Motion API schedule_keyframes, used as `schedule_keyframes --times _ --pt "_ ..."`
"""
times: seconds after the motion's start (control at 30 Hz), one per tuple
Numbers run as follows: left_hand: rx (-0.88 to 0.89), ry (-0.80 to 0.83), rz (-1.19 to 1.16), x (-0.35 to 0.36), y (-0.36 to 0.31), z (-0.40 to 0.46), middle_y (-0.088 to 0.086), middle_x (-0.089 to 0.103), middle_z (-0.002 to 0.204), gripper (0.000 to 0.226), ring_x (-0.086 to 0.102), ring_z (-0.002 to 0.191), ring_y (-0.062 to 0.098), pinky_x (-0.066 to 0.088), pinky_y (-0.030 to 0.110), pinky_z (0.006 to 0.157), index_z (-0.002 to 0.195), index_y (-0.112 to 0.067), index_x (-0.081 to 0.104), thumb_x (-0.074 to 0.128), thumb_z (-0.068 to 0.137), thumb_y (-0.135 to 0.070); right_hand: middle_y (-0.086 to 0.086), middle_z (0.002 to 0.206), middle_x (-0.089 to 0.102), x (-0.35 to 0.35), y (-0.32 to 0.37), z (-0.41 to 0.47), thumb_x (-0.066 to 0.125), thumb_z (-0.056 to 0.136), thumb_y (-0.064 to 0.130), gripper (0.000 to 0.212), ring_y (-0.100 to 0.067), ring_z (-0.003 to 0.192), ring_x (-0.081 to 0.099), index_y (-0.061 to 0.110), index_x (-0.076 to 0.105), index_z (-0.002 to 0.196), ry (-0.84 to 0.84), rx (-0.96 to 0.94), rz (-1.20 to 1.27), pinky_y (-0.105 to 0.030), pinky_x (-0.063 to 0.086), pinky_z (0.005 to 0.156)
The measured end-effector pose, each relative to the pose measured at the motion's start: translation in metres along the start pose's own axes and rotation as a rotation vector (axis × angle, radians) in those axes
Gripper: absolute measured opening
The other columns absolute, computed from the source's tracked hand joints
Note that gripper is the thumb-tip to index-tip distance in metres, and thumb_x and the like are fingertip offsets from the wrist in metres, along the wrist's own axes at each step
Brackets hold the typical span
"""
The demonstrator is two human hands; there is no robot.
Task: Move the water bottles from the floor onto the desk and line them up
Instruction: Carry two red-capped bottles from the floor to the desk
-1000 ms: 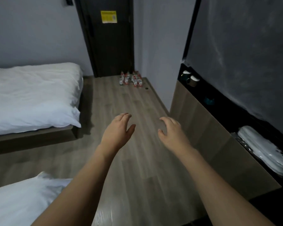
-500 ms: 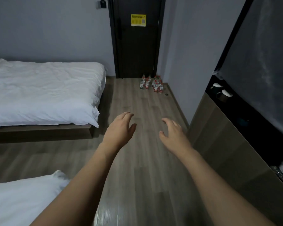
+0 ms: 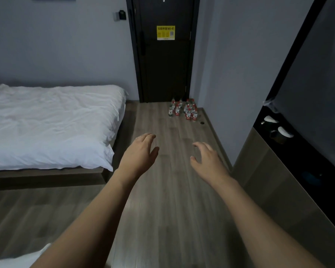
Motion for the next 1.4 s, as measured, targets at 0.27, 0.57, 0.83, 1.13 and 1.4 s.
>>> schedule_keyframes --times 0.27,0.57,0.83,1.13,1.4 --pt "-0.014 -0.007 0.009 0.023 0.023 0.092 0.007 0.054 0.142 0.047 0.05 0.13 0.024 0.042 0.036 0.103 0.139 -0.009 0.051 0.057 0.097 -0.031 -0.002 0.147 0.043 0.004 -0.018 0.1 0.057 0.094 0.026 0.05 -0.021 0.133 0.041 0.016 0.045 0.142 0.024 0.001 0.013 -0.029 0.034 0.106" --pt "-0.013 -0.012 0.006 0.065 0.116 0.232 0.007 0.054 0.142 0.049 0.05 0.131 0.024 0.043 0.038 0.105 0.139 -0.01 0.05 0.057 0.097 -0.034 -0.004 0.147 0.043 0.056 -0.023 0.259 0.057 0.093 0.025 0.05 -0.023 0.133 0.041 0.013 0.046 0.14 0.029 -0.007 0.004 -0.031 0.033 0.108" --pt "-0.031 -0.004 -0.06 0.08 0.188 0.379 0.007 0.055 0.14 0.05 0.052 0.128 0.022 0.044 0.034 0.103 0.141 -0.011 0.048 0.057 0.097 -0.032 -0.002 0.149 0.04 0.083 -0.011 0.419 0.057 0.094 0.027 0.052 -0.021 0.133 0.042 0.017 0.043 0.143 0.0 0.009 -0.017 -0.03 0.036 0.103" --pt "-0.032 0.061 -0.073 0.133 0.242 0.52 0.006 0.054 0.141 0.051 0.053 0.126 0.021 0.044 0.034 0.102 0.143 -0.014 0.046 0.055 0.098 -0.034 -0.001 0.149 0.04 0.118 -0.043 0.568 0.057 0.096 0.028 0.052 -0.019 0.133 0.041 0.017 0.041 0.145 0.044 0.06 -0.014 -0.03 0.035 0.103" --pt "-0.048 0.062 -0.056 0.184 0.277 0.685 0.007 0.054 0.141 0.05 0.053 0.127 0.022 0.043 0.033 0.102 0.143 -0.013 0.046 0.056 0.098 -0.032 0.0 0.147 0.043 0.132 -0.093 0.74 0.057 0.095 0.027 0.053 -0.018 0.13 0.046 0.019 0.041 0.145 0.037 0.074 0.05 -0.032 0.04 0.102"
Point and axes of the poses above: each hand's wrist, its own z-axis towards the middle knuckle, its own x-axis out of the palm, y = z × x, the point moved 1 cm from there along z, towards the middle knuckle
